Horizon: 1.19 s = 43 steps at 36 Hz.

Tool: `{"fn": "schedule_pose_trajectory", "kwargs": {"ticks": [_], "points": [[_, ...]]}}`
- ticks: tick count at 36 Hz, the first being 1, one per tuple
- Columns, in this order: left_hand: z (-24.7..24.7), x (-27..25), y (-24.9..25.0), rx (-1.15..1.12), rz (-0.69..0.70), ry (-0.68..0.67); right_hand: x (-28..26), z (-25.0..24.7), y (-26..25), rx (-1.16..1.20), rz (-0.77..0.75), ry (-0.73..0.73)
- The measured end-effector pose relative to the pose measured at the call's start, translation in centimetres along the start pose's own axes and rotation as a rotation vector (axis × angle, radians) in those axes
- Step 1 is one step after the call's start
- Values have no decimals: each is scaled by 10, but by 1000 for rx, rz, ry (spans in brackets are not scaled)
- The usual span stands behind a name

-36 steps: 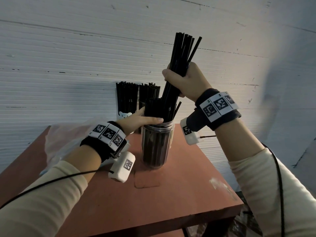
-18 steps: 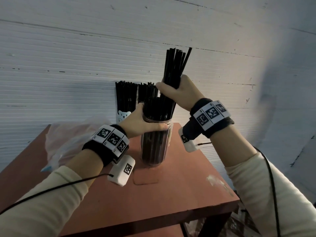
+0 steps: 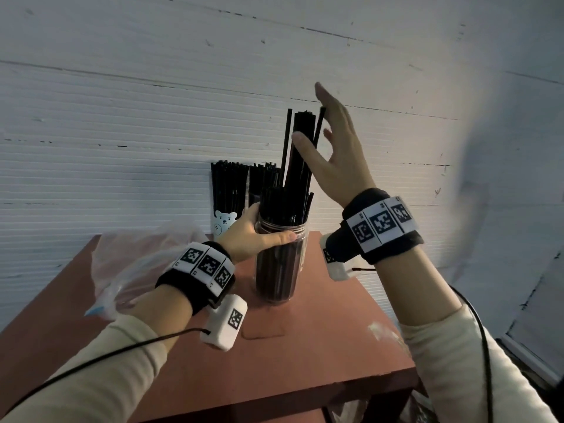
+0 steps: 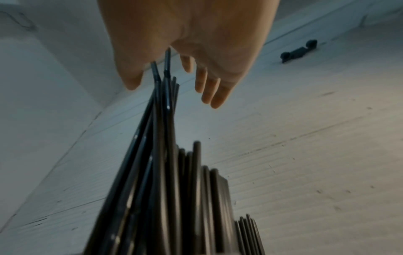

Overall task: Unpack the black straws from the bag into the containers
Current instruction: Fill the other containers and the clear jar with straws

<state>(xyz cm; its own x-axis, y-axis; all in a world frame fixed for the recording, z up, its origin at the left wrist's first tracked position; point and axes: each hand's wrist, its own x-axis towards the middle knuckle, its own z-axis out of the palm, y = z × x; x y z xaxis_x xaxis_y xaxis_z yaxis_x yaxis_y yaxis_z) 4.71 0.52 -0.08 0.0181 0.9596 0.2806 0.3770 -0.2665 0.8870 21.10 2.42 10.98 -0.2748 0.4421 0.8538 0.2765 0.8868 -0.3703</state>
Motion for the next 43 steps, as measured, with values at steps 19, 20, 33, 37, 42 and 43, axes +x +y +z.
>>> {"fn": "schedule_pose_trajectory", "kwargs": {"ticks": [19,20,33,37,42,43], "points": [[-7,7,-9,19,-51,-17,4,11,-3,120,19,97],[-8,7,-9,25,-53,-22,2,9,-2,147,20,89],[-9,5,-7,44,-56,-41,18,10,7,-91,-119,70],[-9,5,-6,31,-52,-41,16,9,9,-84,-117,99],[-9,3,-6,41,-51,-34,13,9,10,-71,-97,136],[-9,2,-6,46,-49,-31,12,10,10,-73,-101,136]]}}
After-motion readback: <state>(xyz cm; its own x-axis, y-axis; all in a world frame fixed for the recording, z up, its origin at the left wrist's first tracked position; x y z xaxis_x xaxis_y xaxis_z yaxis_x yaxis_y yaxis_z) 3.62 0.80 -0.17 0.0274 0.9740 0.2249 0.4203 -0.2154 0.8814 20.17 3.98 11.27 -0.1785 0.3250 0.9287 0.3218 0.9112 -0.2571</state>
